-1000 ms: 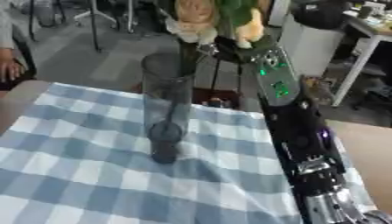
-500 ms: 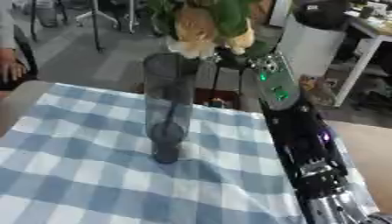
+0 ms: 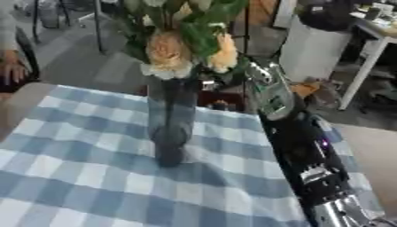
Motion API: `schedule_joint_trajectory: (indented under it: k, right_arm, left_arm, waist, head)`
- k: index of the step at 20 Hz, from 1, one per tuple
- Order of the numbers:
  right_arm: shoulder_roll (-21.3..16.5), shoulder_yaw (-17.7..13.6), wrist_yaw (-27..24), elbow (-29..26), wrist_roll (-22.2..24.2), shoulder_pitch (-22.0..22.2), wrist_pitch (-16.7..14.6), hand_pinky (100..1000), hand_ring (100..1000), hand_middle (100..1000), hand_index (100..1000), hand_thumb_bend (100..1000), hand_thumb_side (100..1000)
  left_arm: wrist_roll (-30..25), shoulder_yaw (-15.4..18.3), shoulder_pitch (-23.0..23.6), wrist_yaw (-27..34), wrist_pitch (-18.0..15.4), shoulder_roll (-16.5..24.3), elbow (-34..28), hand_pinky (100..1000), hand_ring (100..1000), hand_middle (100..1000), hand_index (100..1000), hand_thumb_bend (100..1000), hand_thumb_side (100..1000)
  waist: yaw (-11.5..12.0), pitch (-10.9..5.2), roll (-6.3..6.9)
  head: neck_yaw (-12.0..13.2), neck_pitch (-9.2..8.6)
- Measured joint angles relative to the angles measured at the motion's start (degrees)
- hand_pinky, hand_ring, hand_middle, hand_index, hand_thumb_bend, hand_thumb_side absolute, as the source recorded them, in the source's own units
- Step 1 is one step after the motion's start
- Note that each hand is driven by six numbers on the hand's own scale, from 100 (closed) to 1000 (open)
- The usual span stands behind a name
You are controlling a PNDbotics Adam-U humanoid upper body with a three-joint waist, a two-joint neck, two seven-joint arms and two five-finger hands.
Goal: Arrange flowers into the vase.
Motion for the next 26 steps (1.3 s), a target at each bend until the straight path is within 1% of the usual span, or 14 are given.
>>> schedule_joint_trajectory:
  k: [3,8,15,22,26]
  right_arm:
    - [-0.29,-0.02,0.51,0.01,-0.09,0.03,-0.09,895,937,100,1000,1000,849]
    - [-0.82,-0.33,0.57,-0.02,-0.07,0.24,-0.07,892,931,100,1000,1000,851]
    - [-1.68,-0.76,-0.58,-1.14,0.55,0.56,0.55,890,928,109,1000,1000,857]
    - [-2.92,-1.26,-1.05,-2.15,1.14,1.65,1.14,891,928,111,1000,1000,842]
    - [-4.01,-1.48,-1.32,-2.61,1.35,2.62,1.35,891,930,107,1000,1000,843]
  left_arm:
    - [0.01,0.0,0.0,0.0,0.04,0.0,0.0,505,610,495,874,100,881]
    - [-0.1,0.0,0.07,-0.01,0.33,0.0,0.0,505,610,495,874,100,882]
    - [-0.1,0.0,0.34,-0.07,0.38,0.0,0.0,505,611,496,874,100,880]
    - [-0.07,0.0,0.4,-0.08,0.4,-0.01,0.0,507,612,498,875,100,878]
    - [0.04,0.01,0.43,-0.08,0.47,-0.01,0.0,508,613,500,876,100,876]
  waist:
    - [-0.06,0.0,0.0]
    - [-0.23,0.0,0.0]
    - [-0.44,-0.18,0.06]
    - [-0.95,-0.44,0.52]
    - [-1.23,-1.05,0.84]
  head:
    - [0.09,0.0]
    - [0.1,0.0]
    - [0.11,0.0]
    - [0.16,0.02]
    - [0.17,0.09]
